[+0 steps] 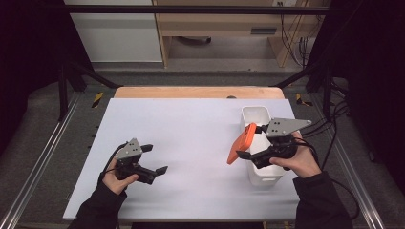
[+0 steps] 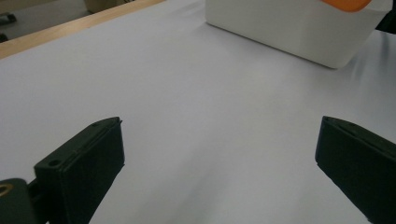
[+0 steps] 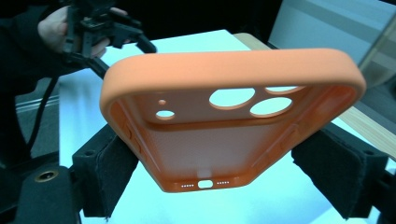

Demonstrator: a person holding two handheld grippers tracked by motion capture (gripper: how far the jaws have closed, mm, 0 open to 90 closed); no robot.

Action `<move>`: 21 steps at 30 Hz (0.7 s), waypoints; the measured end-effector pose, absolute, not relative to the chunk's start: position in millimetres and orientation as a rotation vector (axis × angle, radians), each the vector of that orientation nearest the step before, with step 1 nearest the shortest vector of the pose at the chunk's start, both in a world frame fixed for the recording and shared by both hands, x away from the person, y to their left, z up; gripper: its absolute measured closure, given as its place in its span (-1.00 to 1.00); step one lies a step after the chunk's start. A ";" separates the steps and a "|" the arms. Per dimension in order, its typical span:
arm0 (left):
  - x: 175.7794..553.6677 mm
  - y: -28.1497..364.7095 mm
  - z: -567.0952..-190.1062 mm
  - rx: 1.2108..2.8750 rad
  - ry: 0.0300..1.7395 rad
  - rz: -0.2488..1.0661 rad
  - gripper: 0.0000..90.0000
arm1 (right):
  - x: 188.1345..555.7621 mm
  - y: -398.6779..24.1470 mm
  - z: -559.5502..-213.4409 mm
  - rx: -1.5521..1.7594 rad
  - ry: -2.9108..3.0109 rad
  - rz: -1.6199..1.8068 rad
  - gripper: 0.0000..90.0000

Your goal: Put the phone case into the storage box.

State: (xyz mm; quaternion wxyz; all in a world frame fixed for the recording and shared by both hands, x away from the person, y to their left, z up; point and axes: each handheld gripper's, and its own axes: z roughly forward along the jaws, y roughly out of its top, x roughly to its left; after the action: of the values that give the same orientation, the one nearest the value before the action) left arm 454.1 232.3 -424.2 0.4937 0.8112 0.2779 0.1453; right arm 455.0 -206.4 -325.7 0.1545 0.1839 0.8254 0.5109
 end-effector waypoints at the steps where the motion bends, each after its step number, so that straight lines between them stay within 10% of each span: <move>1: 454.1 232.3 -424.2 1.967 0.674 0.352 -0.98 | 455.5 -207.3 -325.1 0.540 2.357 1.464 -0.65; 21: 441.4 275.2 -428.2 1.859 0.792 0.478 -0.98 | 468.0 -217.5 -306.4 0.728 2.212 1.441 -0.65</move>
State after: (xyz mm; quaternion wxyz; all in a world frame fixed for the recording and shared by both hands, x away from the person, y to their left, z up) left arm 441.4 275.2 -428.2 0.5080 0.7712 0.3284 0.1982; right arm 468.0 -217.5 -306.4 0.2003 0.2605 0.7913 0.5156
